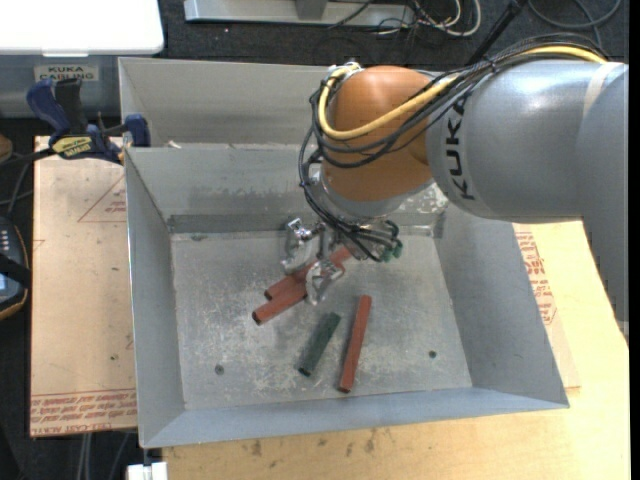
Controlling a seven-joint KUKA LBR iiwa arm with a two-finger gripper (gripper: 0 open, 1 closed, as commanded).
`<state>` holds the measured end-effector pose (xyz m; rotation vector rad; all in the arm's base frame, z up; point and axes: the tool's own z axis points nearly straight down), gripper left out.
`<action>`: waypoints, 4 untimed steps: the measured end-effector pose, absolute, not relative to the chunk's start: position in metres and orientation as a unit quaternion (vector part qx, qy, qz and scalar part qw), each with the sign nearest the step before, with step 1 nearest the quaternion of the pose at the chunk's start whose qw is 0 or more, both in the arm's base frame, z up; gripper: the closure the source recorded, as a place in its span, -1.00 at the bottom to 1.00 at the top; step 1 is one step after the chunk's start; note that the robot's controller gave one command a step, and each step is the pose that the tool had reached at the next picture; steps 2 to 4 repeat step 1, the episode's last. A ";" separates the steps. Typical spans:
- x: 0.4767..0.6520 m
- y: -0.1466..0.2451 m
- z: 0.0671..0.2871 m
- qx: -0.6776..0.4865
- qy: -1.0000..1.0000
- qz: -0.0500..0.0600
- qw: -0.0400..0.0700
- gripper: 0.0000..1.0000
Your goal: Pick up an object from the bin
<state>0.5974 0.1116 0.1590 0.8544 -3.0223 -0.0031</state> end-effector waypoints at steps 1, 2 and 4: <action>0.599 0.112 0.174 0.272 -0.962 -0.001 -0.002 1.00; 0.599 0.112 0.174 0.272 -0.962 -0.001 -0.002 1.00; 0.599 0.112 0.174 0.272 -0.962 -0.001 -0.002 1.00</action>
Offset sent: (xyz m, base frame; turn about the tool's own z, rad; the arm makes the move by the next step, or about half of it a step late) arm 0.0000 0.0000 0.0341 0.0000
